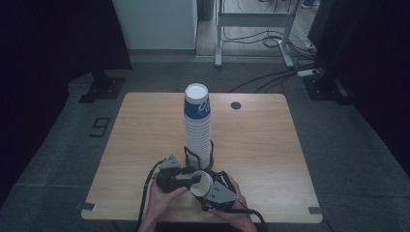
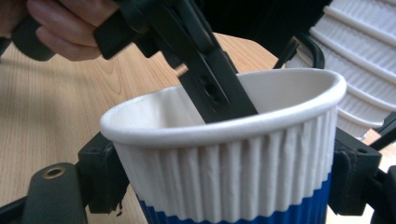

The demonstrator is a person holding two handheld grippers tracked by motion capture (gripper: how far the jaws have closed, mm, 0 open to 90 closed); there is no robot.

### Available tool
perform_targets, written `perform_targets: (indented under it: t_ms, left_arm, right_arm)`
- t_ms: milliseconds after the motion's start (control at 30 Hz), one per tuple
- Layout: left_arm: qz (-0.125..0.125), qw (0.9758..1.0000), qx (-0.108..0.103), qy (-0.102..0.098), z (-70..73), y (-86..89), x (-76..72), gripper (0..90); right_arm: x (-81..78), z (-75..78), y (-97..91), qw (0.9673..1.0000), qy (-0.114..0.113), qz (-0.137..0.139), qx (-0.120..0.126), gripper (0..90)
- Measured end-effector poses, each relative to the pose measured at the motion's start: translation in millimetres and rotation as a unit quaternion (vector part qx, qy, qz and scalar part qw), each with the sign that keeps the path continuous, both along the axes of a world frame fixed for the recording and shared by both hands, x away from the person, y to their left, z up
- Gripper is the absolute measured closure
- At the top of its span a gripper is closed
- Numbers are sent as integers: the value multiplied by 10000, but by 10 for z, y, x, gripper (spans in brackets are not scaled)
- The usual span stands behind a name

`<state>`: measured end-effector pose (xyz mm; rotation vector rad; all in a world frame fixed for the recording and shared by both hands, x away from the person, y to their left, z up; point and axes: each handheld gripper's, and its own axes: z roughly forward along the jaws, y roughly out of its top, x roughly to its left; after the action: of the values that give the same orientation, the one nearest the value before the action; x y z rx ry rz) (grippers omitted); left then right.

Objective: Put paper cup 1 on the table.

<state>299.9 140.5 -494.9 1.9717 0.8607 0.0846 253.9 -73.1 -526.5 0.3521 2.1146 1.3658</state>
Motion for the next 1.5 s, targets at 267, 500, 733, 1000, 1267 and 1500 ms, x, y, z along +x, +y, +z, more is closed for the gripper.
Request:
perform_targets:
  t_ms: [267, 500, 733, 1000, 1267, 1500]
  left_arm:
    - [208, 9984, 8, -519, -44, 30, -82, 282]
    - [272, 9942, -413, -951, -38, 113, -158, 221]
    - [640, 9878, -492, -1332, -126, 207, -218, 158]
    - [865, 9858, -357, -1392, -214, 296, -213, 141]
    - [1054, 9837, -346, -1418, -340, 384, -219, 139]
    - [1210, 9783, -171, -1675, -439, 425, -221, 141]
  right_arm:
    - [46, -14, -46, 9991, 349, -44, 253, 173]
    - [89, -28, -141, 9973, 539, -225, 439, 175]
    - [146, -33, -268, 9936, 738, -429, 734, 177]
    - [240, 7, -443, 9852, 961, -765, 1192, 178]
    - [349, 88, -628, 9795, 1019, -894, 1493, 178]
    - [456, 128, -706, 9750, 1061, -1139, 1584, 178]
